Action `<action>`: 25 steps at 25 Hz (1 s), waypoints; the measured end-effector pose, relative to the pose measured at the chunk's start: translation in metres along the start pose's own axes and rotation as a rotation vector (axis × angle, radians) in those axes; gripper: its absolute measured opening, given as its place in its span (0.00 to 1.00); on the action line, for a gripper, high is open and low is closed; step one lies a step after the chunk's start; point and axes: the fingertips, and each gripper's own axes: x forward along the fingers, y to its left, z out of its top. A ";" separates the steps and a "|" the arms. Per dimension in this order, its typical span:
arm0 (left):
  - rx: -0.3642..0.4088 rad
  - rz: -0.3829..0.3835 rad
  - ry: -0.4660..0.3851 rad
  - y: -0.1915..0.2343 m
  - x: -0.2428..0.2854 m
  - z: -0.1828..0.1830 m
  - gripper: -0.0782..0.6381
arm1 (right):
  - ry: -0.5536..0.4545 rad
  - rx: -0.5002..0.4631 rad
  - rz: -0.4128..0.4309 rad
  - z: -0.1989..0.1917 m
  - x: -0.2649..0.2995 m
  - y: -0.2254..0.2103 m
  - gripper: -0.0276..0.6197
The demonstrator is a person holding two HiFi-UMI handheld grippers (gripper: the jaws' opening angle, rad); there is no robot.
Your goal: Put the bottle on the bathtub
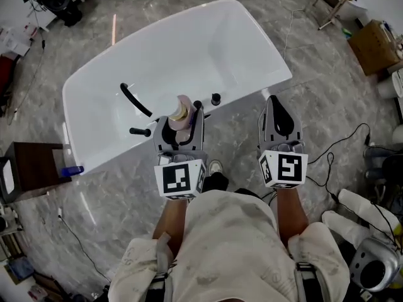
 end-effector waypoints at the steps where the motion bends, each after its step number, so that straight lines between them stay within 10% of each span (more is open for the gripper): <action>1: -0.003 -0.018 0.004 0.000 0.009 -0.002 0.42 | 0.004 0.000 -0.015 -0.001 0.004 -0.003 0.03; 25: -0.011 -0.235 0.138 -0.094 0.162 -0.067 0.42 | 0.096 0.050 -0.127 -0.064 0.076 -0.115 0.03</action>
